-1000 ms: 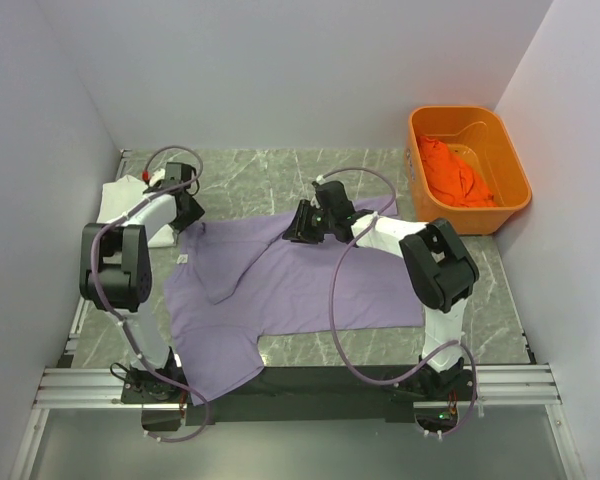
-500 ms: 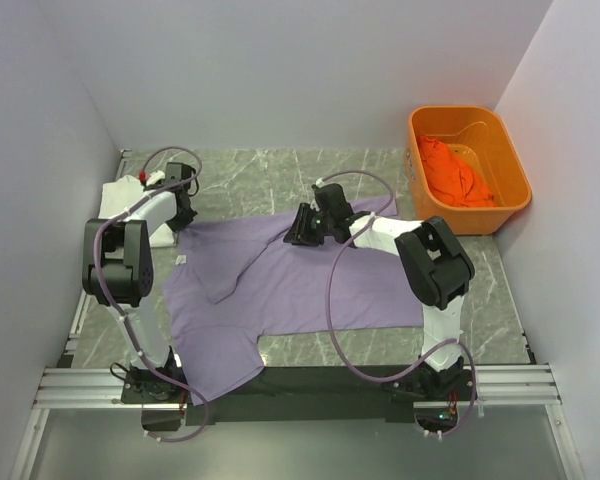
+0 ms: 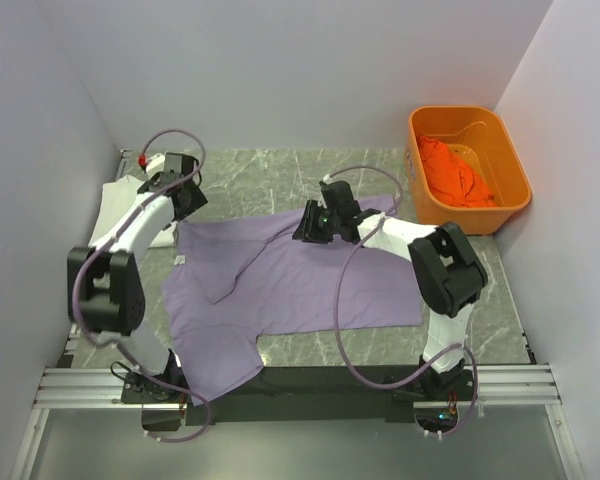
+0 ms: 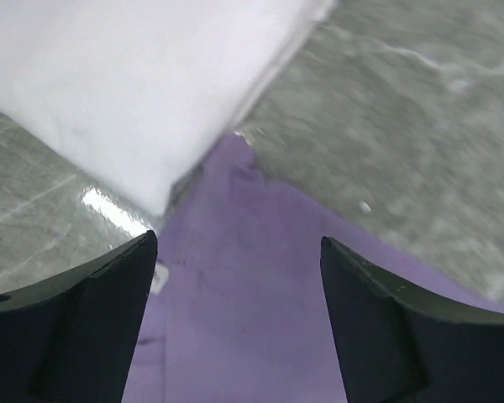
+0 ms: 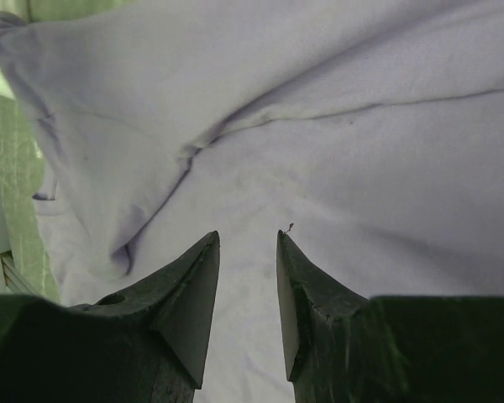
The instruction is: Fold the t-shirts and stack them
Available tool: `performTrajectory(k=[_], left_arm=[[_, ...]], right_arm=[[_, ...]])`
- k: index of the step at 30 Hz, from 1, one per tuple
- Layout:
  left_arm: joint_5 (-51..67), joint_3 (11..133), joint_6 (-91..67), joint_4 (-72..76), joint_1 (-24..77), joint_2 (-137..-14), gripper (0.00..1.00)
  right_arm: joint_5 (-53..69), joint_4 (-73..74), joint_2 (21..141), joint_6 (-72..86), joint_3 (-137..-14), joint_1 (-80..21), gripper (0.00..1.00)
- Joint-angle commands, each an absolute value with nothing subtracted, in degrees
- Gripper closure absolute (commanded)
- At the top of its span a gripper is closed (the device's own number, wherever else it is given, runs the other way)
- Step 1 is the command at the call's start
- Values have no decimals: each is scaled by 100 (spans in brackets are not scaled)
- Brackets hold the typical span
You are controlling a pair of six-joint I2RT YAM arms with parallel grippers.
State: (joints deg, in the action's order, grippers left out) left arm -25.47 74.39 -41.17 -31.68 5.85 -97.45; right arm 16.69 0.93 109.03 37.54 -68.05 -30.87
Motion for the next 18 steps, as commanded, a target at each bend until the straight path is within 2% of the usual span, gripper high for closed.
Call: performTrajectory(k=[1, 4, 9, 13, 18], left_arm=[[-2724, 7094, -3833, -3375, 1080, -8826, 15], [-2760, 6663, -3753, -3515, 1835, -8272, 16], [-2479, 6031, -3806, -3665, 3117, -7928, 25], [-2549, 5757, -3788, -3516, 3568, -8216, 40], [-2707, 5766, -3411, -3182, 3797, -8797, 39]], right_arm=[[1275, 324, 10161, 3437, -6733, -3059, 59], [1099, 404, 9888, 3471, -6557, -3015, 59], [923, 317, 9511, 3709, -6083, -2918, 60], [940, 124, 9317, 3823, -5801, -2839, 60], [993, 9, 9211, 3902, -5537, -2804, 59]])
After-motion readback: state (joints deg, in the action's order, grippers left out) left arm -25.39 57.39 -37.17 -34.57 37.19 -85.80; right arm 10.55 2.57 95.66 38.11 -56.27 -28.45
